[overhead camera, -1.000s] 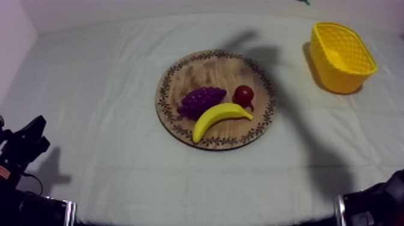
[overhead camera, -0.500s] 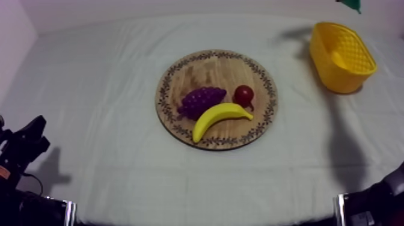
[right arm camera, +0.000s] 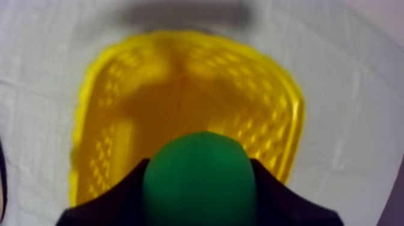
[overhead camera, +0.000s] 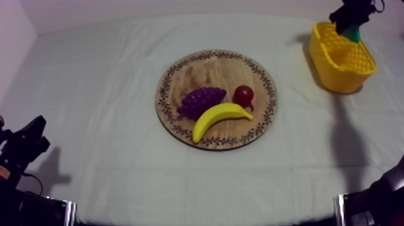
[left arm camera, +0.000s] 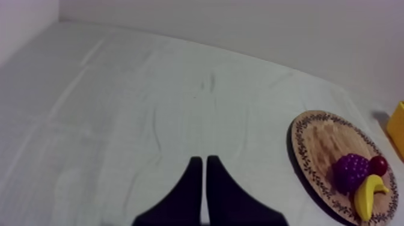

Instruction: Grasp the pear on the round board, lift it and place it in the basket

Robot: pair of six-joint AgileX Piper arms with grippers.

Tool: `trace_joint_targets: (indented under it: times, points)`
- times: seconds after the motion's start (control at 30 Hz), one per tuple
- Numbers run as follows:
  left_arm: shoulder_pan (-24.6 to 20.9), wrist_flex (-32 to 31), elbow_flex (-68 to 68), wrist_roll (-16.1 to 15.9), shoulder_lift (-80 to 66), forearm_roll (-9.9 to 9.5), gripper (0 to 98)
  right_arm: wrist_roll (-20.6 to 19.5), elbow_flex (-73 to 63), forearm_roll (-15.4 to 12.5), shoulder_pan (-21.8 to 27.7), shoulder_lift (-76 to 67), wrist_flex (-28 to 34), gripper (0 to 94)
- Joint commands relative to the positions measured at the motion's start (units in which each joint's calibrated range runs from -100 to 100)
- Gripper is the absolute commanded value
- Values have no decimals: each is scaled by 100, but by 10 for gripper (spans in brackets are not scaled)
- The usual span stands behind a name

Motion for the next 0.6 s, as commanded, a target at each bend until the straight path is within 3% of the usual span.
trace_joint_targets:
  times: [0.0, 0.33, 0.57]
  points:
    - [-1, 0, -2, 0, 0, -2, 1, -15, 181, 12, 20, 60, -72, 342]
    - [-1, 0, -2, 0, 0, -2, 1, -62, 560, 66, 111, 238, -285, 648]
    - [-1, 0, -2, 0, 0, -2, 1, -116, 561, 79, 96, 193, -348, 757]
